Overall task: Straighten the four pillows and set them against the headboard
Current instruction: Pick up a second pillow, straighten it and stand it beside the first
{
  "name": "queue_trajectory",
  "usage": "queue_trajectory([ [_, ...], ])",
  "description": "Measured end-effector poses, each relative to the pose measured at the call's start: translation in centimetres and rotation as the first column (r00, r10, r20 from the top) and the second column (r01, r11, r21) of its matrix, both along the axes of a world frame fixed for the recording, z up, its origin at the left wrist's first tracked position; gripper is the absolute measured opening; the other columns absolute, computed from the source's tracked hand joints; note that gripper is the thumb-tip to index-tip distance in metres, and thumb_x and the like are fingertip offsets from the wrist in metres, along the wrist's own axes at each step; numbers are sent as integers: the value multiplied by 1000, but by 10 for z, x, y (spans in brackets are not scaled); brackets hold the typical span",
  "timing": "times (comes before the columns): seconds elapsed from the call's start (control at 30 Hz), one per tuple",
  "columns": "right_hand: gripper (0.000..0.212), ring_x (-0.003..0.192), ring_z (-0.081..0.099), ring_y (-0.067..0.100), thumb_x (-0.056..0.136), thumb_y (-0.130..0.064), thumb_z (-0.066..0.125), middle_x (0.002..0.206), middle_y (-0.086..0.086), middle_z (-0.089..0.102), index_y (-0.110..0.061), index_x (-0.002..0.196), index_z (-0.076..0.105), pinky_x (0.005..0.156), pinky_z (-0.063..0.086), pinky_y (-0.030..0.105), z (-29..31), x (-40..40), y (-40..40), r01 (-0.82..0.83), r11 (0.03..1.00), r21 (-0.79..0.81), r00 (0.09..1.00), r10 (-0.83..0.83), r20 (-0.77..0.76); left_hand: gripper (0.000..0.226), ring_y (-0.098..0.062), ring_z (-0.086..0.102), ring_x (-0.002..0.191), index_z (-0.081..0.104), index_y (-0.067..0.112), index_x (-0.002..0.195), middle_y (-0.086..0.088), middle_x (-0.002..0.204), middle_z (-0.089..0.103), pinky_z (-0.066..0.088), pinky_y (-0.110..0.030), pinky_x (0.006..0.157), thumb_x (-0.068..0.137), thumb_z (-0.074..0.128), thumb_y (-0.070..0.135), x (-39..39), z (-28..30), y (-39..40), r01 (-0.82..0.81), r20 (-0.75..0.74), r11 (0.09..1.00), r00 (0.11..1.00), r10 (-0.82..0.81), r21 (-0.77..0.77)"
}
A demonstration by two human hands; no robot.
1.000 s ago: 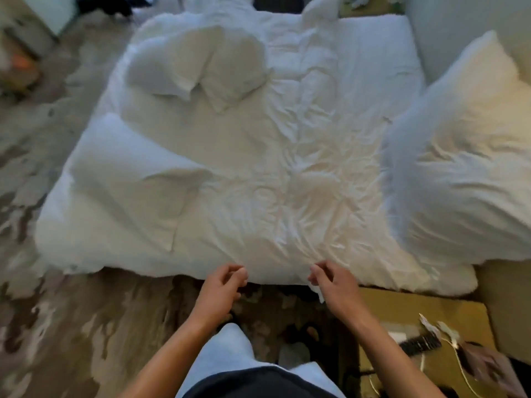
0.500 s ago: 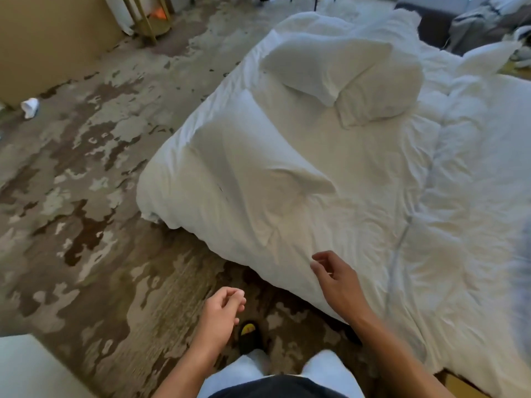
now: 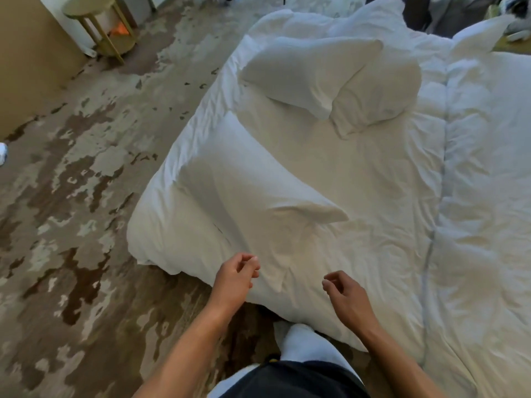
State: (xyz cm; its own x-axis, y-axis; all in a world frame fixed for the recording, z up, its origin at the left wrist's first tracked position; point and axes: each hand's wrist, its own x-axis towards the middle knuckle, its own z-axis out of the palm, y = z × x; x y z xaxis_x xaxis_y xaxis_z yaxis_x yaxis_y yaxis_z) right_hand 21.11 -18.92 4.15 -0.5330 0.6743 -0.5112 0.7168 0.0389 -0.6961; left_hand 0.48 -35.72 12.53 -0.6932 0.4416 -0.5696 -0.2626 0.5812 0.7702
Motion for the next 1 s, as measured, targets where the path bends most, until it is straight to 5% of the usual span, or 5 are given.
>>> queue_trajectory([
  [0.27,26,96,68,15,101,-37,62,101,-6,71,-21,120,68,77,51,32,-15,-162,76,-4,1000,21,999,5,-49,20,-18,70,101,70,20,100,-2,102,73,61,-42,85,101,58,36,-104,0,35,-31,10,987,999,33,-160],
  [0.5,62,139,48,32,100,-53,59,151,13,48,-15,148,48,110,44,48,-56,-274,149,-42,991,131,984,18,176,34,-13,63,102,65,21,120,0,118,67,53,-35,93,96,61,44,-216,-43,151,328,-157,907,913,-376,-266],
  [0.8,103,146,39,45,85,-92,32,164,15,39,-29,167,21,116,37,53,-141,-350,192,-35,998,44,869,8,494,60,-26,1,158,27,30,156,-1,171,7,17,-63,120,100,37,50,-355,-184,206,669,-181,281,217,-959,-688],
  [0.9,108,136,52,42,80,-98,25,151,15,56,-31,164,27,109,45,51,-144,-357,174,-42,996,74,844,-4,536,66,-24,-6,158,15,30,160,-2,172,-3,14,-67,118,101,36,49,-379,-204,169,651,-214,161,-2,-977,-742],
  [1.0,108,125,61,37,79,-99,23,138,14,61,-26,156,43,96,51,46,-131,-364,150,-37,993,116,827,-34,562,69,-28,3,158,20,27,159,-6,171,5,16,-62,119,97,42,49,-383,-199,148,671,-216,131,-43,-976,-730],
])
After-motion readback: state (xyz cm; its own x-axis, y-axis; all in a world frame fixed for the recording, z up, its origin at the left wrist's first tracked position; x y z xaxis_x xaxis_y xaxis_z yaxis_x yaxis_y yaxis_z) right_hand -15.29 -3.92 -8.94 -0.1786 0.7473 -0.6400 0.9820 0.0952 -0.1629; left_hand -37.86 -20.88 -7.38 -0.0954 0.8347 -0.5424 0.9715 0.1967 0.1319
